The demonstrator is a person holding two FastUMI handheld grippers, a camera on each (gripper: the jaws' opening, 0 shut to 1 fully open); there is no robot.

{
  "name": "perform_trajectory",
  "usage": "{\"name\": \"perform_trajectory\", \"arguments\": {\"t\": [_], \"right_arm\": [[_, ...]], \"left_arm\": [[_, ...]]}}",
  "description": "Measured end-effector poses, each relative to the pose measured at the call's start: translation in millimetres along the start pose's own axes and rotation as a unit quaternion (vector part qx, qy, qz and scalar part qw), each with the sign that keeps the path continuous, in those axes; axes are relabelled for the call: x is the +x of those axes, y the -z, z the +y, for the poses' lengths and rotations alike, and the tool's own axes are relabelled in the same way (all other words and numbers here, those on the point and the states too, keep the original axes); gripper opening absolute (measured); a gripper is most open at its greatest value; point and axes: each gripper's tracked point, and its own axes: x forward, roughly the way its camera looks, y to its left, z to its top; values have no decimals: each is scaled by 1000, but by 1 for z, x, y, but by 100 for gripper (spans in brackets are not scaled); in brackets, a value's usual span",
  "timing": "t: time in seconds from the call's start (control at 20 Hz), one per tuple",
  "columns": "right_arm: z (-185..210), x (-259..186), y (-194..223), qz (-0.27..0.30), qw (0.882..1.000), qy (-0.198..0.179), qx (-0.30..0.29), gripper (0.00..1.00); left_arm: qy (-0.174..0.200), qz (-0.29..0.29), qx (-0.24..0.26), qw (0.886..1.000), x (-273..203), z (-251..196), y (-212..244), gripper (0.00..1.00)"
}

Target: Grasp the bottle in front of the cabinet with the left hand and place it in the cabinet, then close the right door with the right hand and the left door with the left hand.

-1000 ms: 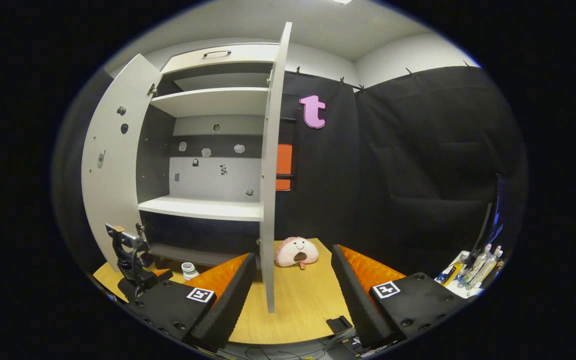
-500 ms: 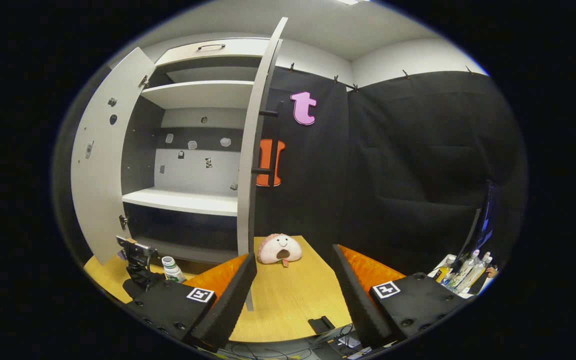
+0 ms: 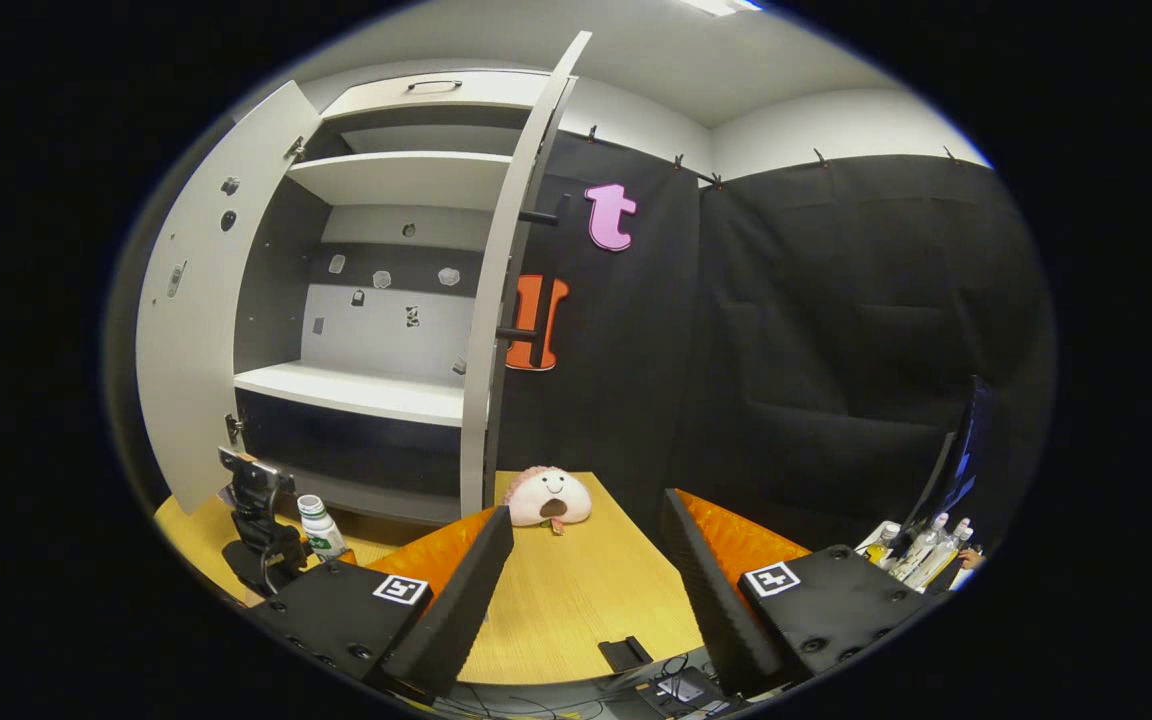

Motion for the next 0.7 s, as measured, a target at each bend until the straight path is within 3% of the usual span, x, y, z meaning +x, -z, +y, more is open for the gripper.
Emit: {"name": "perform_trajectory", "arguments": {"t": [0.45, 0.7], "right_arm": [[27, 10, -4, -19, 999, -39, 25, 99], [43, 11, 1, -16, 997, -59, 38, 99]], "left_arm": [[17, -9, -8, 1000, -52, 10, -92, 76], [-2, -23, 14, 1000, -80, 34, -158, 76]]}}
